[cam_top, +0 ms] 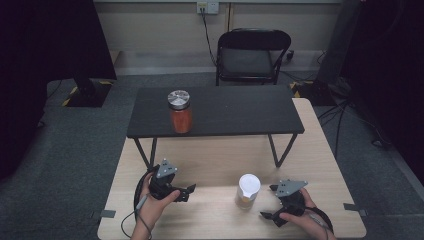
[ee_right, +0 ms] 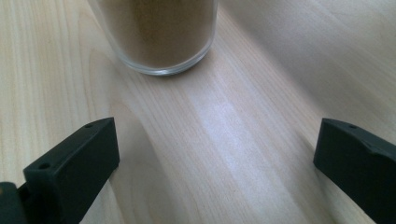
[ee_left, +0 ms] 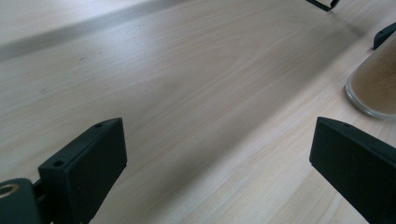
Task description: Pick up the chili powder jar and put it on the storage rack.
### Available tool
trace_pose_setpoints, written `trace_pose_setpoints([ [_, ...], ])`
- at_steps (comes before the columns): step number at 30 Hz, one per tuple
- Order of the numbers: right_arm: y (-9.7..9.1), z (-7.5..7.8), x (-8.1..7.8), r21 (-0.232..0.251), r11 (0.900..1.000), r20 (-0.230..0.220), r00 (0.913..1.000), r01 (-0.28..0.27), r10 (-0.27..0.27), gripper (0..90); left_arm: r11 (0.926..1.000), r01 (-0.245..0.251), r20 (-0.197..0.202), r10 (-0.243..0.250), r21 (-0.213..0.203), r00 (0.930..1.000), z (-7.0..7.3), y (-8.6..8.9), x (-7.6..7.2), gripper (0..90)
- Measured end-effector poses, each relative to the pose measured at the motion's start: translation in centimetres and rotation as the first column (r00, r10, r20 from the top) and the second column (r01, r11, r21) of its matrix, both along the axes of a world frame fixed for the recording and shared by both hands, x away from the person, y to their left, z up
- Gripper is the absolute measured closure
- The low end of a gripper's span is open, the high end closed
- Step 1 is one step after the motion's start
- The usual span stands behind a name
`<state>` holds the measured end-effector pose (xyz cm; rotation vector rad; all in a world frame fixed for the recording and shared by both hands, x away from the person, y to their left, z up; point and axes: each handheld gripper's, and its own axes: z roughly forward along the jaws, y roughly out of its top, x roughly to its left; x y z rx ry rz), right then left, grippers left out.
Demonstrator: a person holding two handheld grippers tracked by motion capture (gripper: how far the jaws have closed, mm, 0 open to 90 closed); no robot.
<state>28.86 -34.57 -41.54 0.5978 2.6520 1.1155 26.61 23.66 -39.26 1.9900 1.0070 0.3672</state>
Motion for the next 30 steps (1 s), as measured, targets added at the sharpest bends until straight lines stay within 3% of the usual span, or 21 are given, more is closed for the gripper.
trace_pose_setpoints([
  [9,0.0,0.0,0.0,0.0,1.0,0.0,1.0,0.0,0.0,0.0,0.9993,0.004,-0.024,-0.003,0.037,0.9997,-0.7,-0.6,0.2,3.5],
  [22,0.0,0.0,0.0,0.0,1.0,0.0,1.0,0.0,0.0,0.0,0.9905,0.012,-0.031,-0.008,0.137,0.9995,-1.2,-1.7,0.3,3.7],
  [30,0.0,0.0,0.0,-0.001,1.0,-0.001,1.0,0.0,0.0,0.0,0.987,0.016,-0.04,-0.01,0.16,0.9992,-1.5,-2.0,0.4,3.8],
])
